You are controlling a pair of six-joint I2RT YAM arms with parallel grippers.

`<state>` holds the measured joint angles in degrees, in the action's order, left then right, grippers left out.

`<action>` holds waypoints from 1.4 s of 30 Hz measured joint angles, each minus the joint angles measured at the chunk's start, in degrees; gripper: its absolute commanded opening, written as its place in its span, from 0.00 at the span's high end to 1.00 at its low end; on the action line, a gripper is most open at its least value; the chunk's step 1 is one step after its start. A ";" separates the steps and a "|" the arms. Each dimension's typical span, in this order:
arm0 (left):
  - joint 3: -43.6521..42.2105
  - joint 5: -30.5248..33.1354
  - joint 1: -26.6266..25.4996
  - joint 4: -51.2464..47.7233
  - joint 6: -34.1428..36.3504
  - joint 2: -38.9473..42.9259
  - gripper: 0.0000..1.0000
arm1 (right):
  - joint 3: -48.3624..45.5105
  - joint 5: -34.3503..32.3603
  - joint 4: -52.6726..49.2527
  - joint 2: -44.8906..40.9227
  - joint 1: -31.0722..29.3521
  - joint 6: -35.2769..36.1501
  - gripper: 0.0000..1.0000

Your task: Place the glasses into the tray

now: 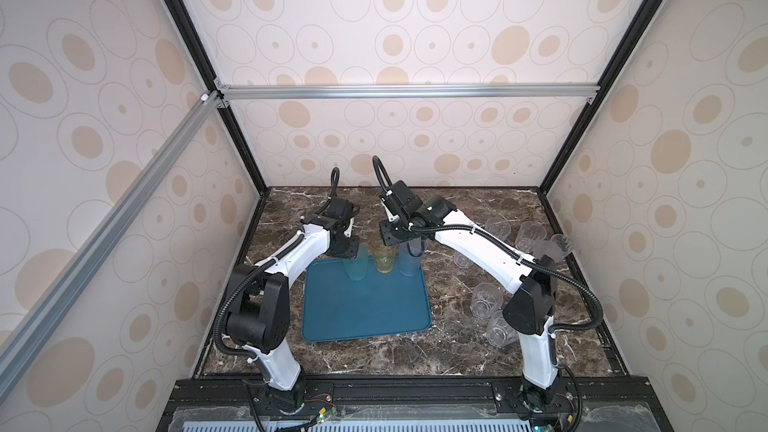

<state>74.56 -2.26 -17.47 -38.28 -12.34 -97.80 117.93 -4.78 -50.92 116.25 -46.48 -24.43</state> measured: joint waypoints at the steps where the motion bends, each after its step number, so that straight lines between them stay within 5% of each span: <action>1: 0.00 0.02 -0.02 0.17 -0.04 -0.24 0.83 | 0.00 0.00 -0.02 -0.02 0.00 0.02 0.70; 23: 0.00 1.20 -0.26 2.80 -0.31 -0.68 0.84 | -0.11 0.02 -0.02 -0.07 0.07 -0.20 0.70; 30: 0.00 1.77 -0.26 3.06 -0.79 -0.55 0.69 | -0.11 0.00 -0.02 -0.07 0.07 -0.20 0.70; 42: 0.00 2.84 -0.26 1.38 -1.05 5.03 0.59 | -0.55 0.22 -0.48 -0.98 2.80 -0.13 0.69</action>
<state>74.56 0.58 -17.74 -36.91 -13.39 -92.77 117.38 -4.56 -51.40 115.26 -43.68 -24.56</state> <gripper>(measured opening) 0.391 0.308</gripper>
